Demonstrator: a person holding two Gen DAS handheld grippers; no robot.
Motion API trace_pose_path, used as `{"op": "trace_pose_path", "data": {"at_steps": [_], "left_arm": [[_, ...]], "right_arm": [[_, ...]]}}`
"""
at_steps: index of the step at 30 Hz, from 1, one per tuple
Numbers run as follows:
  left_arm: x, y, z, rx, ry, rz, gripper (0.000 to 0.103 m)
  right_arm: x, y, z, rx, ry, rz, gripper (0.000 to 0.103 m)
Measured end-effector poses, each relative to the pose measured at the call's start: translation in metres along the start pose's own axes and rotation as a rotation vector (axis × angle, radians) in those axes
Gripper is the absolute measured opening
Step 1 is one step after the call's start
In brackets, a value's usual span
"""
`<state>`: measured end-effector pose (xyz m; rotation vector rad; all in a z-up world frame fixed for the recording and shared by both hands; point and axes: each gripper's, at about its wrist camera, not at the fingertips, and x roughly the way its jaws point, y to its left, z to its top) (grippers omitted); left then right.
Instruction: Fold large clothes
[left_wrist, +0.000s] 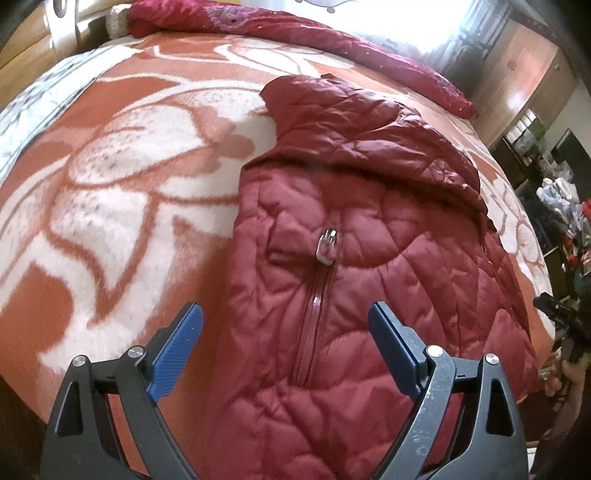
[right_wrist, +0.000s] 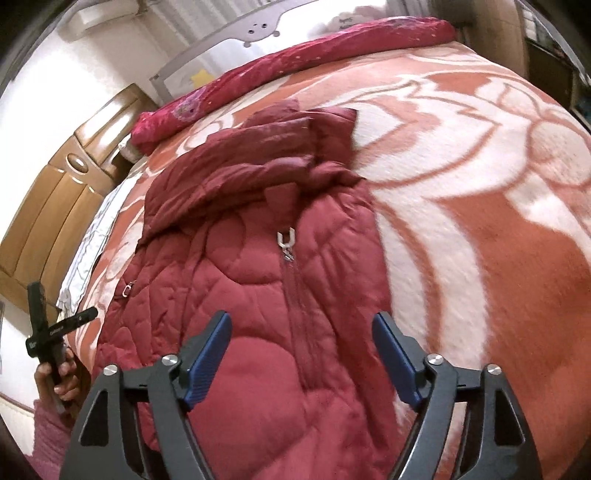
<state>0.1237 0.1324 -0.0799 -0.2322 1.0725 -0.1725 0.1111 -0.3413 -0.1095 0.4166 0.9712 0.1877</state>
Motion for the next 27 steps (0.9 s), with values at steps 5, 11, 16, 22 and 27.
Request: {"op": "trace_pose_path", "data": {"at_steps": [5,11,16,22,27], "left_arm": [[0.001,0.012,-0.013,-0.025,0.033,0.013,0.092],[0.005,0.019,-0.027,-0.033,0.072,-0.008,0.092],[0.009,0.021,-0.038,-0.022,0.105,-0.072,0.092],[0.021,0.018,-0.050,-0.001,0.168,-0.139,0.092],[0.021,0.017,-0.058,0.018,0.167,-0.163,0.092]], "right_arm": [[-0.008,-0.019,-0.014,0.047,0.007,-0.005,0.082],[-0.006,-0.032,-0.032,0.076,0.057,0.018,0.082],[-0.004,-0.039,-0.045,0.091,0.091,0.075,0.082],[0.008,-0.042,-0.058,0.090,0.157,0.114,0.082],[0.016,-0.043,-0.069,0.103,0.184,0.162,0.083]]}}
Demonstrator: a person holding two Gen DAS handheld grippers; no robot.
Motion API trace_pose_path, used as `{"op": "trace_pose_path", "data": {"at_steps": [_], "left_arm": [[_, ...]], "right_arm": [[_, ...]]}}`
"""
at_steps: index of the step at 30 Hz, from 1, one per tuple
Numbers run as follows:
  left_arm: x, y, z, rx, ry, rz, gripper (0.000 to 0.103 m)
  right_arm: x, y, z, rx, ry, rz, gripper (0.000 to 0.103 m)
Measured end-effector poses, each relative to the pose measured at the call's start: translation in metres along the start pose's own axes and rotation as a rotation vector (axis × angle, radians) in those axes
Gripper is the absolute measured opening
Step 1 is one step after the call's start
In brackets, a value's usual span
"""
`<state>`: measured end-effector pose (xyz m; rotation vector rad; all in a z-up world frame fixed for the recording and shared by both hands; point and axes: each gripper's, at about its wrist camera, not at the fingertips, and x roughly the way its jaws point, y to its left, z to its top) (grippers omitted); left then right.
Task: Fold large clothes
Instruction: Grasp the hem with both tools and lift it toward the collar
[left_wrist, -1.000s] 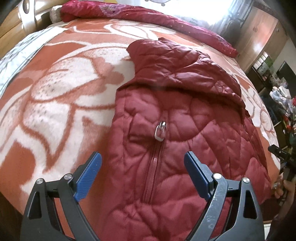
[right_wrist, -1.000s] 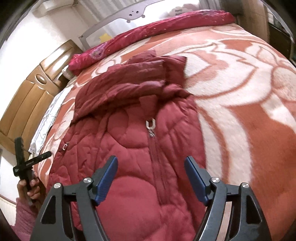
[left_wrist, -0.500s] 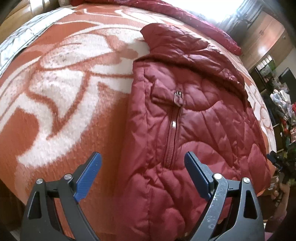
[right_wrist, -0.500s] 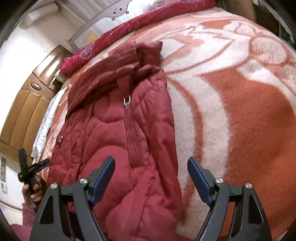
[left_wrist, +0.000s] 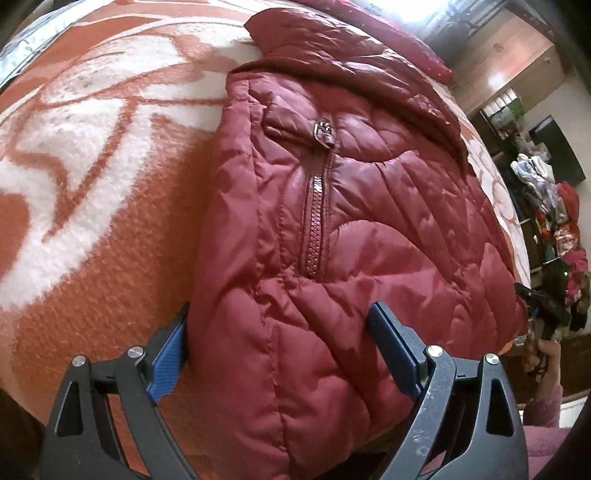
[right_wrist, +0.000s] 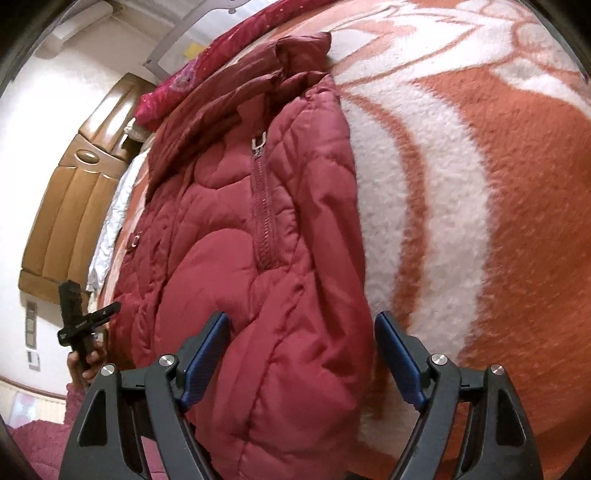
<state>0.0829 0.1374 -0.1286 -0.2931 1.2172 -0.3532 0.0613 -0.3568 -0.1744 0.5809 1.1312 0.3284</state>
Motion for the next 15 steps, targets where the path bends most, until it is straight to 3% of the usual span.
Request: {"op": "trace_pose_path", "data": {"at_steps": [7,13,15], "left_arm": [[0.002,0.006,-0.007,-0.010,0.011,-0.082,0.094],[0.003,-0.006,-0.014,0.056,0.030,-0.136,0.093],[0.004,-0.017,-0.019,0.110,0.032,-0.106,0.072]], "right_arm": [[0.010,0.002,-0.011,-0.014,0.025,0.097,0.083],[0.013,0.001,-0.016,0.002,0.043,0.147,0.071],[0.015,0.003,-0.018,-0.009,0.052,0.144,0.060]]}}
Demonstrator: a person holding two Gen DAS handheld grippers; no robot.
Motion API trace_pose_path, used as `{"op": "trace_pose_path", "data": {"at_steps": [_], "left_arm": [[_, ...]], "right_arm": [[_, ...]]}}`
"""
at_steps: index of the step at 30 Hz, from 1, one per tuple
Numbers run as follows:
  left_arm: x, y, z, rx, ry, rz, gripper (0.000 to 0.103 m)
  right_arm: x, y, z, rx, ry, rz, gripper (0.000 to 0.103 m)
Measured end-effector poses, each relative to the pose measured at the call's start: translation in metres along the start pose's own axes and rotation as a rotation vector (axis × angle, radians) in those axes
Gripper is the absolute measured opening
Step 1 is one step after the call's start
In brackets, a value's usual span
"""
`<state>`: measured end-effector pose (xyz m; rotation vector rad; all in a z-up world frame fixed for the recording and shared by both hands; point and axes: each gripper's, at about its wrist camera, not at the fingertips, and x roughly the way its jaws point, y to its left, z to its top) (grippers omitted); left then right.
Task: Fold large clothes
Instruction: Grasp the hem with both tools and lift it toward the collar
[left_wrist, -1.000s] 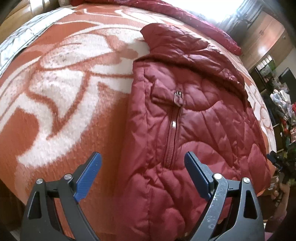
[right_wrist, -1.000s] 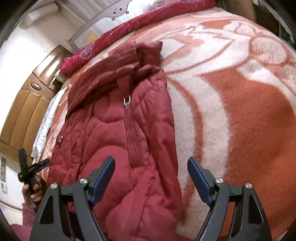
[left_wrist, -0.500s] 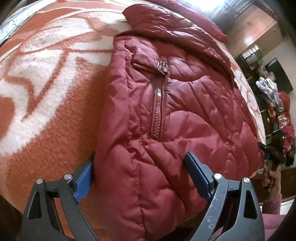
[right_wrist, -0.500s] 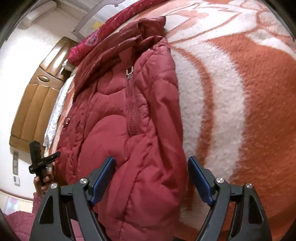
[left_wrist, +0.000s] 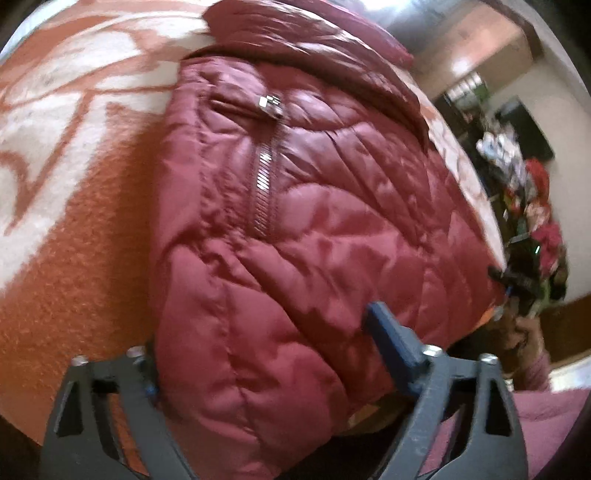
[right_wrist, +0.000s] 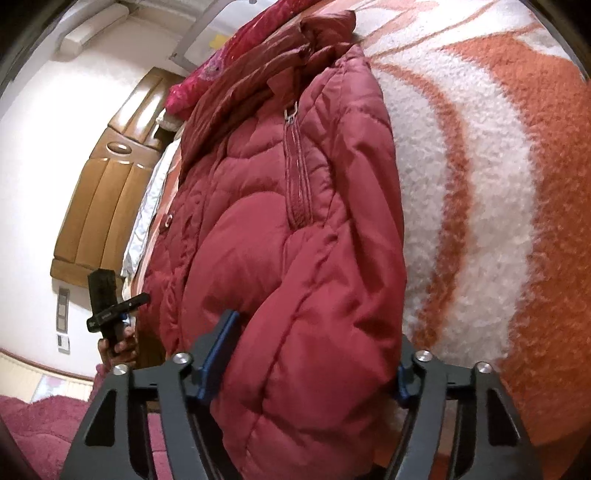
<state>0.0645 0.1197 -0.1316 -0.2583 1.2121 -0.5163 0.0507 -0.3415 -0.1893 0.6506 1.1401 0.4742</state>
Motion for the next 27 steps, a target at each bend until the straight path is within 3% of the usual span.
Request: {"op": "trace_pose_path", "data": {"at_steps": [1,3,6,9,17,27], "left_arm": [[0.000,-0.002,0.000,0.011,0.000,0.004,0.065],[-0.002,-0.002,0.000,0.017,-0.008,-0.012,0.038],[-0.008,0.000,0.002,0.005,-0.028,-0.024,0.023],[-0.019,-0.004,-0.001,0.027,-0.057,-0.020,0.017],[-0.043,-0.020,0.000,0.068,-0.103,-0.046,0.015],[-0.099,-0.040,0.067,0.110,-0.293,-0.140,0.014]], "right_arm": [[0.001,0.001,0.000,-0.009,0.003,-0.002,0.055],[0.004,0.003,-0.001,-0.014,0.004,0.009,0.041],[0.004,0.009,-0.001,-0.033,-0.003,0.024,0.031],[0.001,0.015,0.001,-0.043,-0.025,0.060,0.026],[-0.018,0.020,-0.002,-0.064,-0.073,0.175,0.023],[-0.061,0.051,0.048,-0.121,-0.242,0.328,0.021]]}}
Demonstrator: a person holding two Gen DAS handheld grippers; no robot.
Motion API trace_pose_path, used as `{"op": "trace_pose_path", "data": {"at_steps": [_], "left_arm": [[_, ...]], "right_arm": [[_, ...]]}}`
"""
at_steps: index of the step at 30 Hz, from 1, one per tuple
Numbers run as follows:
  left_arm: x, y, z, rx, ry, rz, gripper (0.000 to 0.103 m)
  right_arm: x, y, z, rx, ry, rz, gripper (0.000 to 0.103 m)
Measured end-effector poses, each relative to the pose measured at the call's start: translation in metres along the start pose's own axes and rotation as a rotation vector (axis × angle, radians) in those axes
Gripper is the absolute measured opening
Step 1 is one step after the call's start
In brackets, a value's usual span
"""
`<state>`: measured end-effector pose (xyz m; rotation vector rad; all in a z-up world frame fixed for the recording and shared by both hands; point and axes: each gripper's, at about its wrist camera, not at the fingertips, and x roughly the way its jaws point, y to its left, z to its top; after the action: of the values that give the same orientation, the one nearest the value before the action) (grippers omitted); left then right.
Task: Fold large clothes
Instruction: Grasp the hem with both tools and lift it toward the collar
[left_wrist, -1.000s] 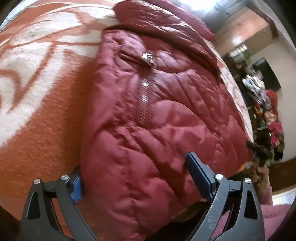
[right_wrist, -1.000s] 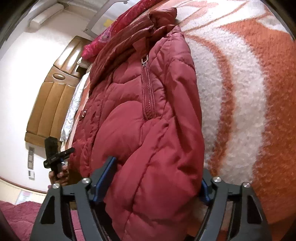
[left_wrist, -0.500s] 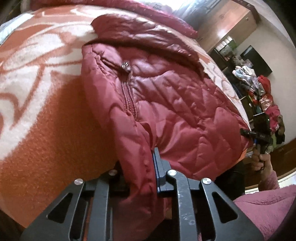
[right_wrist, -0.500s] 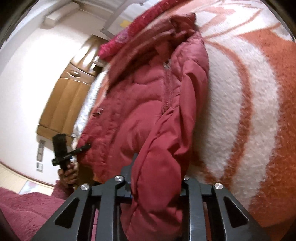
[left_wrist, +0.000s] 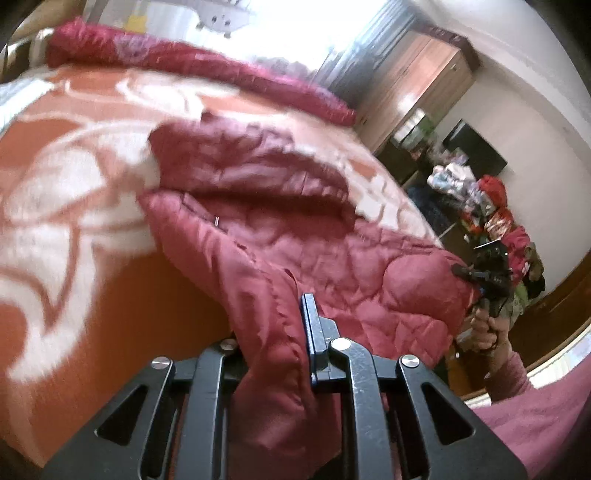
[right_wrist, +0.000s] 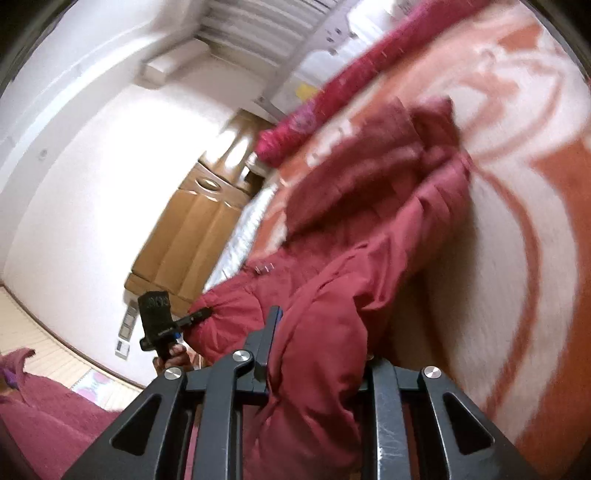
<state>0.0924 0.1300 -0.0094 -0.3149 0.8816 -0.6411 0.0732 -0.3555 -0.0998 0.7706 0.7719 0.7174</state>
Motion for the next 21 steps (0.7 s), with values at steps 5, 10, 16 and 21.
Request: {"op": "trace_pose_path", "data": {"at_steps": [5,10,16,21], "left_arm": [[0.005,0.000,0.041,-0.004,-0.084,-0.002,0.014],[0.015,0.008,0.077,-0.045,-0.144,-0.005,0.014],[0.039,0.031,0.117,-0.127,-0.169,0.017,0.014],[0.069,0.052,0.153,-0.169,-0.180,0.079,0.015]], "right_arm": [[0.006,0.011,0.044,-0.022,-0.095,0.010,0.021],[0.019,0.017,0.079,-0.039,-0.166,-0.060,0.020],[0.036,0.015,0.123,-0.029,-0.225,-0.145,0.020],[0.056,-0.010,0.159,0.083,-0.299,-0.170,0.020]]}}
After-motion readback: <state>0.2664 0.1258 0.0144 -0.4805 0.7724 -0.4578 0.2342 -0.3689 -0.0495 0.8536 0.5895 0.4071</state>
